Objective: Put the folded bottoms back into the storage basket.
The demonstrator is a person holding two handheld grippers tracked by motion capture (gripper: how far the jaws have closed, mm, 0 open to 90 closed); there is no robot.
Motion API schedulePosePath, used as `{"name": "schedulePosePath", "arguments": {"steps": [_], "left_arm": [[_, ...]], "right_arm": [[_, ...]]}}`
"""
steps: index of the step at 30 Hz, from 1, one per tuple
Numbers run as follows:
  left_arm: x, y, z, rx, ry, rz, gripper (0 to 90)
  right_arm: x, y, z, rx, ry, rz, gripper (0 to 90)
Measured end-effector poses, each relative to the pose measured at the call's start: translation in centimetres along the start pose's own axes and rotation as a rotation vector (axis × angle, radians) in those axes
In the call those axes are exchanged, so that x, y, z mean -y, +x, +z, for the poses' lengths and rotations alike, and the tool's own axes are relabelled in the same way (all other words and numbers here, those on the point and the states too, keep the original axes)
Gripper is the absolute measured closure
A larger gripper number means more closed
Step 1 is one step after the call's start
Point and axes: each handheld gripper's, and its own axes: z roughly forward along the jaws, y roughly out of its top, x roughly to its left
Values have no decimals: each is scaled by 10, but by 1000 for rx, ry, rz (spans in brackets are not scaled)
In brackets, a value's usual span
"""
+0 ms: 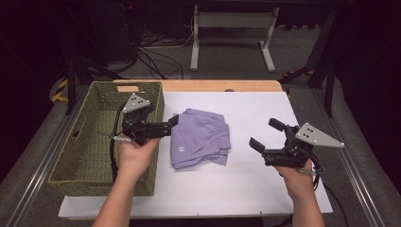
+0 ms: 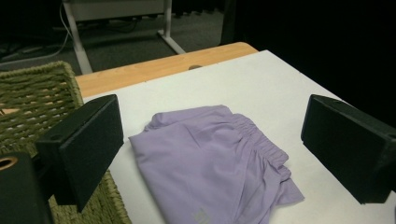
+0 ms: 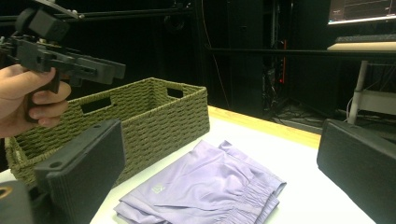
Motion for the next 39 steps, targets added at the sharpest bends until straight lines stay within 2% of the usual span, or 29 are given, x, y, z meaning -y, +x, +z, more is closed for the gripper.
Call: {"name": "schedulePosePath", "arguments": {"steps": [6,18,28,34,39], "left_arm": [[0,-2,7,19,11,-6,111],[0,-8,16,32,18,-17,102],[-2,-15,25,16,12,-39,88],[-1,-16,33,10,42,-48,82],[0,-19,40,-3,37,-63,79]], "right_arm": [[-1,1,0,1,-1,-2,20],[-2,0,-2,3,-1,0,20],[-3,2,-2,-3,3,-7,20],[-3,2,-1,-2,7,0,19],[-3,2,-2,0,6,-7,19]]}}
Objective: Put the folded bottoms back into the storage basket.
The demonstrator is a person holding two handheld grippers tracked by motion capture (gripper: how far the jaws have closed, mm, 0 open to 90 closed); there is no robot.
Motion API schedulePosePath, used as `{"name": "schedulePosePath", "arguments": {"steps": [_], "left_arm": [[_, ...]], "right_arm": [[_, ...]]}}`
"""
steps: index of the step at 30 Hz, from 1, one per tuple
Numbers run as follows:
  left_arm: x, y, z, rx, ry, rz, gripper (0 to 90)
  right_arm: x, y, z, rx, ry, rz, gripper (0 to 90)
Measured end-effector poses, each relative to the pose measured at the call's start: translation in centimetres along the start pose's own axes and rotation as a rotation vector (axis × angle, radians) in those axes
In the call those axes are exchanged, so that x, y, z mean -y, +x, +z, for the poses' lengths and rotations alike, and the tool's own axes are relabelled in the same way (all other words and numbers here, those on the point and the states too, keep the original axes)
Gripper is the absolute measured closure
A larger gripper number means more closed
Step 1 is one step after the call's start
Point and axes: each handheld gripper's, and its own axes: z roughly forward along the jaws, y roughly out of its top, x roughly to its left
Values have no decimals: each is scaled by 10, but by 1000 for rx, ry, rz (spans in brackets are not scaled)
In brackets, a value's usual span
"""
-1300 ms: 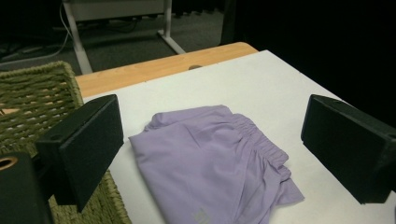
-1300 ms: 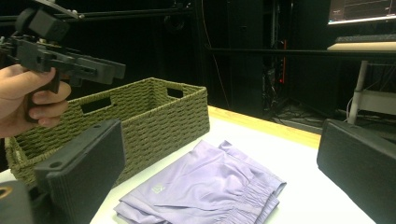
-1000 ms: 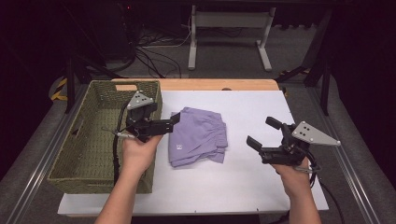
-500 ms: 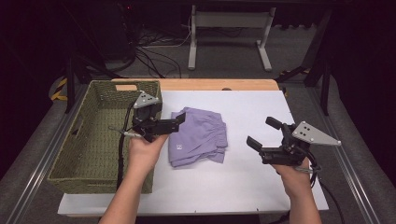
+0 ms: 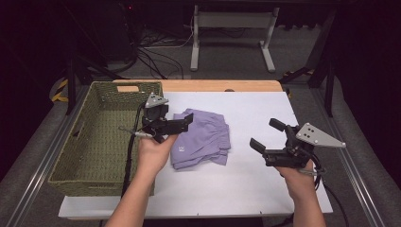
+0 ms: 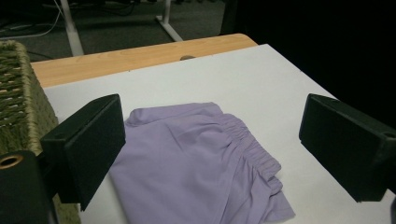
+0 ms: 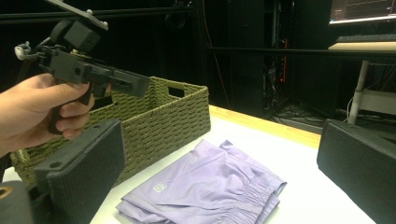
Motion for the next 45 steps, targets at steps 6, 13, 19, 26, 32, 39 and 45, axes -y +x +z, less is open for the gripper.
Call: {"name": "schedulePosePath", "arguments": {"steps": [6,13,19,26,32,39,45], "left_arm": [[-1,-1,9,-12,8,-17,79],[0,-2,20,-24,40,-22,75],[1,1,25,-34,55,-41,79],[4,2,38,-97,133,-59,57],[6,-1,50,-152,179,-57,45],[10,-3,60,-197,223,-45,45],[14,-3,67,-219,260,-45,41]], "right_arm": [[-1,0,-2,-1,-7,8,19],[-2,0,-2,-7,-3,3,19],[-2,0,-2,-7,-1,6,18],[-2,0,-2,-9,0,7,18],[-2,0,-3,-8,1,8,17],[-3,-1,-3,-9,-2,13,18],[-3,-1,-2,-10,3,7,18]]}}
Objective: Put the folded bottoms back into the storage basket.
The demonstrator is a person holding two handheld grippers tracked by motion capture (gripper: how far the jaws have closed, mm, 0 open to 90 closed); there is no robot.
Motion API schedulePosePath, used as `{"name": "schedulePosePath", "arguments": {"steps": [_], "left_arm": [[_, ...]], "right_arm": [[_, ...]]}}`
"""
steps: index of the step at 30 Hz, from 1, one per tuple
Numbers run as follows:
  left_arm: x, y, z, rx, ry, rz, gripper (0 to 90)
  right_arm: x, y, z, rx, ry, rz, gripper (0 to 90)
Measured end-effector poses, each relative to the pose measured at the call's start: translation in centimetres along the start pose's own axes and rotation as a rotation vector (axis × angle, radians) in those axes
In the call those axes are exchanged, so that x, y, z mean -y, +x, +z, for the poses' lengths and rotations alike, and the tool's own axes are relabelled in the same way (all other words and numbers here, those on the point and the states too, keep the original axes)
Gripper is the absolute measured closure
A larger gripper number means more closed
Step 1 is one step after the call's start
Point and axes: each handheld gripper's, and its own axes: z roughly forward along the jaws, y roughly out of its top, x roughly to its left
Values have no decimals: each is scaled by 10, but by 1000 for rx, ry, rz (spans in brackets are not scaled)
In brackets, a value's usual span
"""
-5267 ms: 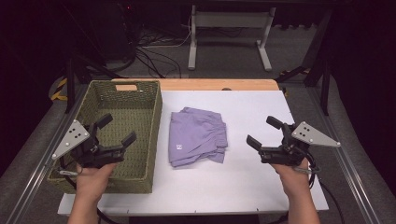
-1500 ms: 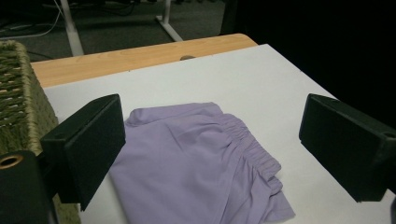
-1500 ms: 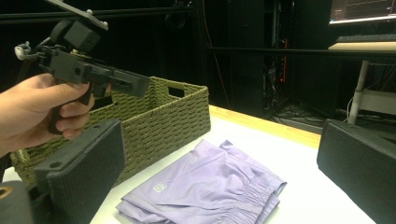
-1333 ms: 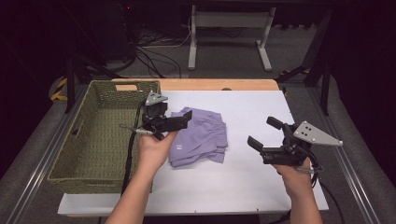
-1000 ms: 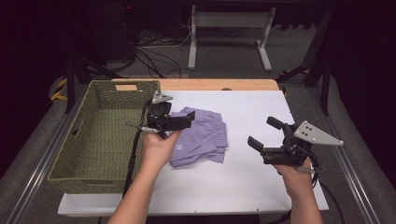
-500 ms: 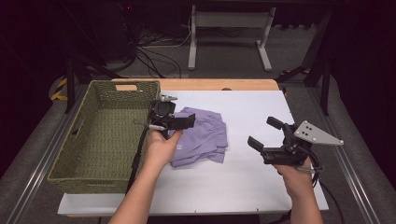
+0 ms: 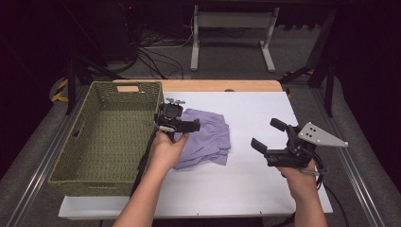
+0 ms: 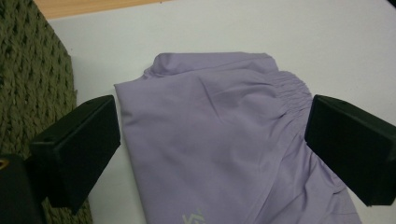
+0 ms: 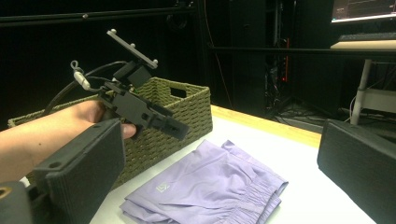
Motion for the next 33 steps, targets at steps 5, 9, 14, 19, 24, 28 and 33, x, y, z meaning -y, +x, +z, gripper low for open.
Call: {"name": "schedulePosePath", "arguments": {"steps": [5,9,14,19,24,28,33], "left_arm": [[1,-3,8,-58,37,1,38],[1,-6,13,-59,54,7,39],[2,-6,16,-53,58,1,37],[3,-4,21,-39,72,-27,37],[5,-1,27,-16,96,-65,37],[4,1,30,-39,111,-64,37],[5,2,35,-54,134,-73,37]], "right_arm": [[0,0,1,-1,4,2,18],[0,0,1,-2,6,3,17],[0,0,0,0,4,9,17],[0,0,0,0,6,8,17],[0,-1,0,0,8,10,17],[0,-1,-1,0,6,10,18],[0,-2,0,-2,8,13,18]]}}
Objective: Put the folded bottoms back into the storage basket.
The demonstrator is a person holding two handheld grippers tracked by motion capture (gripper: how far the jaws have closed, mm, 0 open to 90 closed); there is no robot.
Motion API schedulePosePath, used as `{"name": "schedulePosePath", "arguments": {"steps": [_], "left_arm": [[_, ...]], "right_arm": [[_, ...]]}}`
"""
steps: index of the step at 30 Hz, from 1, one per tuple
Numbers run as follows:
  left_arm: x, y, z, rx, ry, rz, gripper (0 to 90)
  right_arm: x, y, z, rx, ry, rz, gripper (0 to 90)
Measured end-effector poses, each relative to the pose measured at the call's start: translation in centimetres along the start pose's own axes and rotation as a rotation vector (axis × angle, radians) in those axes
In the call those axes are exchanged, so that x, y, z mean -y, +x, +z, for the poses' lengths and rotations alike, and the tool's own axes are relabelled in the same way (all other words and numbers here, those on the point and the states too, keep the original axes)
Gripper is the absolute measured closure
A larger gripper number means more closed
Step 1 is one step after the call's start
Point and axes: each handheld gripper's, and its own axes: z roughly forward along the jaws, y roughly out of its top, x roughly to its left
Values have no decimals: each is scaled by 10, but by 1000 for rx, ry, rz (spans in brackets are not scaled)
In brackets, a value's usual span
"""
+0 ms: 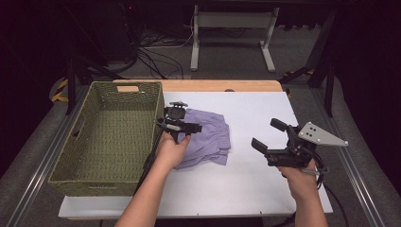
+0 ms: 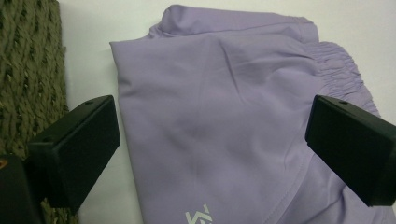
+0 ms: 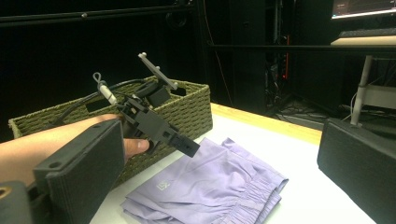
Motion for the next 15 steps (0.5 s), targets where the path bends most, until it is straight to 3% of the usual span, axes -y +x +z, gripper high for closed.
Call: {"name": "schedulePosePath", "arguments": {"steps": [15], "left_arm": [[1,7,20,-9,57,-56,37]], "right_arm": [[0,0,0,-1,2,1,17]]}}
